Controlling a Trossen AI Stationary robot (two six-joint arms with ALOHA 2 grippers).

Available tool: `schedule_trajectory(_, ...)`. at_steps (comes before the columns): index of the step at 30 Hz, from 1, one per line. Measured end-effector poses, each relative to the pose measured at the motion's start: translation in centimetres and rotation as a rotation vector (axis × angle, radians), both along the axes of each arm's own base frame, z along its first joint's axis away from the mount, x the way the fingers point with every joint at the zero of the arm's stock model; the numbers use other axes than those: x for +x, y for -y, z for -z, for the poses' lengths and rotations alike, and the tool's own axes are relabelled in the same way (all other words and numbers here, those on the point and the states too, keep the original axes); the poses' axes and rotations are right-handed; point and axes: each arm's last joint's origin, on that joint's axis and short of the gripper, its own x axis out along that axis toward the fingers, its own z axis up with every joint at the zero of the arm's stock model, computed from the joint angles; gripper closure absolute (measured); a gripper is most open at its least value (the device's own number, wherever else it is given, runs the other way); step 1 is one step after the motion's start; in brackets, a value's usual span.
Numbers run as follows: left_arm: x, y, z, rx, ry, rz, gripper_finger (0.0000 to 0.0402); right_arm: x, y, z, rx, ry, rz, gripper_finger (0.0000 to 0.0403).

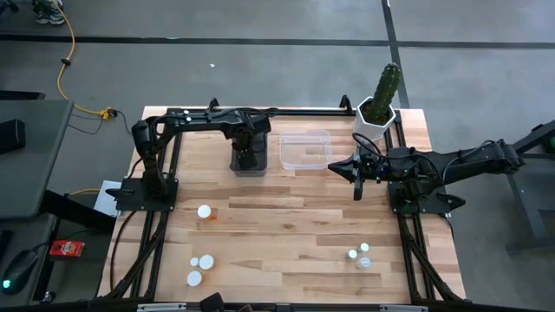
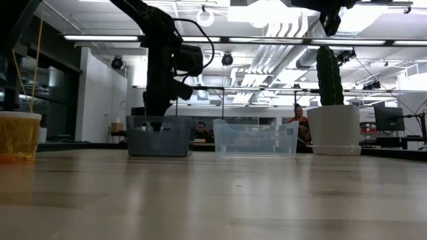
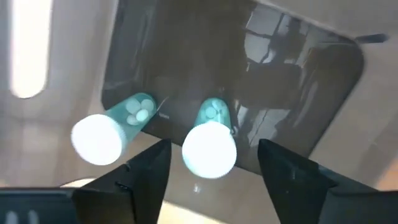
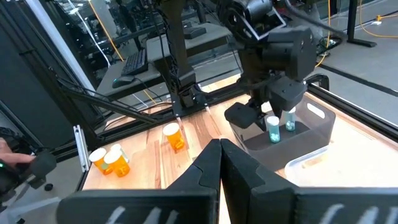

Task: Pick and place medicine bottles into bin by pill shape (circle, oval)
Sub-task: Put the blue capsule bottle into the transparent bin

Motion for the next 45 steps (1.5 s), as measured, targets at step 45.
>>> schedule_trajectory(45, -11.9, 15.9, -13.7, 0.235, 1.660, 0.187, 0.0147, 0.0, 0.0, 0.0, 0.001, 0.000, -0.006, 0.0402)
